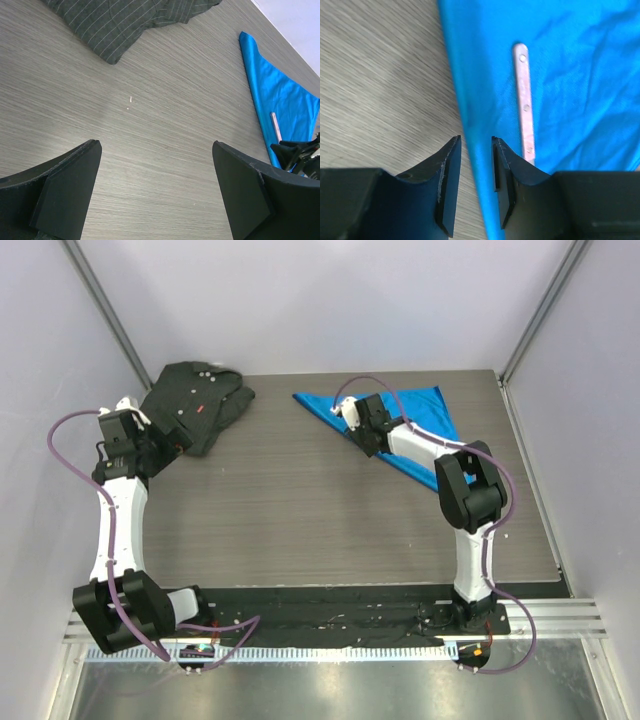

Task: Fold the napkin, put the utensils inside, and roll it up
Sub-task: Fold the napkin

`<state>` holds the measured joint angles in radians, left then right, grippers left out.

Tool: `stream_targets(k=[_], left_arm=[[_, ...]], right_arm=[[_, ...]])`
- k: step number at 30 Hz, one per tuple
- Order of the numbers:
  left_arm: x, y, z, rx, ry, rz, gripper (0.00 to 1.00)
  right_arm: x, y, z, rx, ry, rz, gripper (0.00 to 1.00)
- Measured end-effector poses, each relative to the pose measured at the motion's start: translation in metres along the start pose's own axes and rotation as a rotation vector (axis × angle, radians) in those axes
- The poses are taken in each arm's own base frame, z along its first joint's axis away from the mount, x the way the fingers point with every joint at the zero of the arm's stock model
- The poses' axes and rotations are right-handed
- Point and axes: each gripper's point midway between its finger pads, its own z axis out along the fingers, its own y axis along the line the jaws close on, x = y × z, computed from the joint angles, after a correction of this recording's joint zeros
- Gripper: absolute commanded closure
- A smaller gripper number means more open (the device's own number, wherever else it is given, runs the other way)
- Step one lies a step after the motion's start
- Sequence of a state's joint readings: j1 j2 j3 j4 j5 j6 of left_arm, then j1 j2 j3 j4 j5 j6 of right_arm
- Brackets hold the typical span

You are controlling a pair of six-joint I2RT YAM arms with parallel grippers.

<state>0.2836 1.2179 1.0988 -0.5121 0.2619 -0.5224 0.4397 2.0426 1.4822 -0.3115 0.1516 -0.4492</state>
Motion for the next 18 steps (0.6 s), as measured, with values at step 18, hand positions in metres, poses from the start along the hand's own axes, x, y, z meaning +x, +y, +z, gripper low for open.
stream_targets(k=[18], left_arm=[[0.0,0.0,0.0,0.0,0.0,-0.001,0.0]], right_arm=[[-0.002,0.007,0.031,0.018,0.025,-0.038,0.65]])
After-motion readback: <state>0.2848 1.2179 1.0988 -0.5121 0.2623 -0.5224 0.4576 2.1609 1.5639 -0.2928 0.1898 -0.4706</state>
